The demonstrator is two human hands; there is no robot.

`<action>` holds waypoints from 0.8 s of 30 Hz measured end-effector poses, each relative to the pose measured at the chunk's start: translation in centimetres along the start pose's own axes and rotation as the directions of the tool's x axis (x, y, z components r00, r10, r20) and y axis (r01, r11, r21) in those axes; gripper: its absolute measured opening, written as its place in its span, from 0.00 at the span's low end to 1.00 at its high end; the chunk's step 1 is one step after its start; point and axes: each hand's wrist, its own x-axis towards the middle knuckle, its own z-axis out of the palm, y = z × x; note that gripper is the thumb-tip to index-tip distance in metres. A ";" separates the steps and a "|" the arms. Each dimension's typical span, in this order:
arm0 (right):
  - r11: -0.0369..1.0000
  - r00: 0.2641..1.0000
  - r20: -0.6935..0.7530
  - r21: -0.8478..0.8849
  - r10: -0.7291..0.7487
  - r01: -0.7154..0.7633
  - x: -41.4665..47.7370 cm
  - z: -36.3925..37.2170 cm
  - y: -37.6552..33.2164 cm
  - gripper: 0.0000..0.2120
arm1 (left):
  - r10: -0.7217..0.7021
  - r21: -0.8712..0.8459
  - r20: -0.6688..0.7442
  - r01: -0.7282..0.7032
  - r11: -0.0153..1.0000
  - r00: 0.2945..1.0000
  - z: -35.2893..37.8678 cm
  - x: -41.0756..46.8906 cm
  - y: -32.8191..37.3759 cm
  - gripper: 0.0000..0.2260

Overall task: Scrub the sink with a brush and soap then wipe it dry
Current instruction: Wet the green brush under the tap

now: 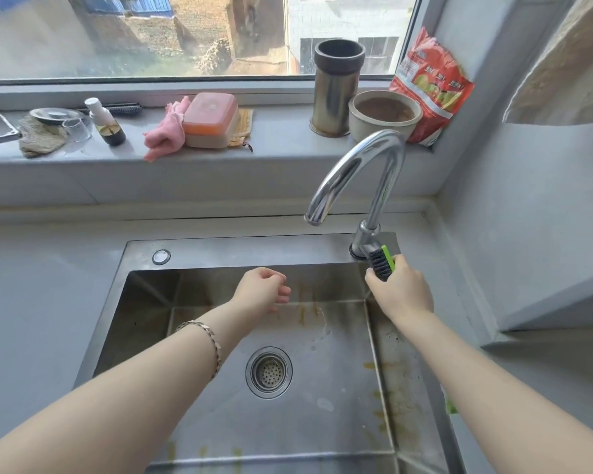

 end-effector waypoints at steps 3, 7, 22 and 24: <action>0.956 0.976 0.219 0.288 -0.003 -0.062 -2.5 0.7 -3.1 0.17 | -0.001 -0.072 -0.043 -0.002 0.997 0.999 0.0 0.0 -0.3 0.07; 0.745 0.816 0.577 0.562 -0.043 -0.358 -5.2 3.2 -7.4 0.16 | -0.029 -0.179 -0.136 0.004 0.984 0.990 -0.9 -0.2 -1.0 0.07; 0.723 0.865 0.501 0.589 0.022 -0.360 -5.8 5.1 -11.5 0.25 | -0.060 -0.056 -0.103 0.055 0.997 0.993 -6.3 -1.1 -4.0 0.07; 0.775 0.869 0.493 0.537 0.032 -0.333 -5.8 4.8 -10.6 0.23 | -0.053 -0.011 -0.089 0.053 0.999 0.995 -6.3 -1.2 -4.0 0.07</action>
